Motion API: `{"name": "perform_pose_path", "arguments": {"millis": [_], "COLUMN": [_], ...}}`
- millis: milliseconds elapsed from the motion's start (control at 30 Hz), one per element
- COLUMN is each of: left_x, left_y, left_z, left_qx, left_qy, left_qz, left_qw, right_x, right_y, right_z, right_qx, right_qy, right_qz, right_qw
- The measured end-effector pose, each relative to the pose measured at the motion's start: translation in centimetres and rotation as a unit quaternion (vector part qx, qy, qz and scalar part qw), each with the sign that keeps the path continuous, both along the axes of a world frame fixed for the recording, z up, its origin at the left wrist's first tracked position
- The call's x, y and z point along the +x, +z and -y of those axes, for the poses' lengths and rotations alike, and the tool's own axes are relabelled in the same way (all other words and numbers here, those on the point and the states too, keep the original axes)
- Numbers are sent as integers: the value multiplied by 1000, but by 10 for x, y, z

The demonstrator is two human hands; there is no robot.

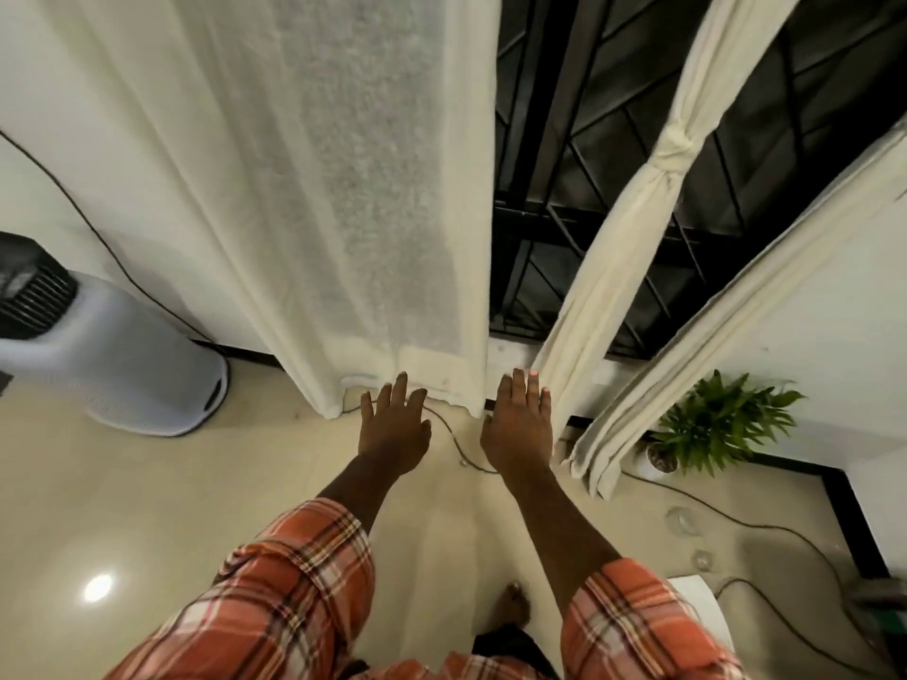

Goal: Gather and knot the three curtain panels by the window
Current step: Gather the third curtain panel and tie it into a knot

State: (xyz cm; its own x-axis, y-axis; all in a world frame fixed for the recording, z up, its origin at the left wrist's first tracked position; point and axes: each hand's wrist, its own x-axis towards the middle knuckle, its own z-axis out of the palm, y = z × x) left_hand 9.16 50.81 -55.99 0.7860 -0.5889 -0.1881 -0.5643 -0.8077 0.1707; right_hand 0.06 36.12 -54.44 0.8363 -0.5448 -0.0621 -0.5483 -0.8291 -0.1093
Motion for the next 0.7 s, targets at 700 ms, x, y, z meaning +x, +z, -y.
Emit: {"name": "perform_pose_path", "arguments": {"millis": [700], "left_x": [179], "left_y": [49], "left_z": [-149], "left_qx": [-44], "left_qy": [56], "left_qz": [55], "left_qw": [996], "right_x": [198], "right_y": [73], "right_z": [-120], "right_qx": [-17], "right_qy": [12], "right_qz": [58], "right_qw": [998]}}
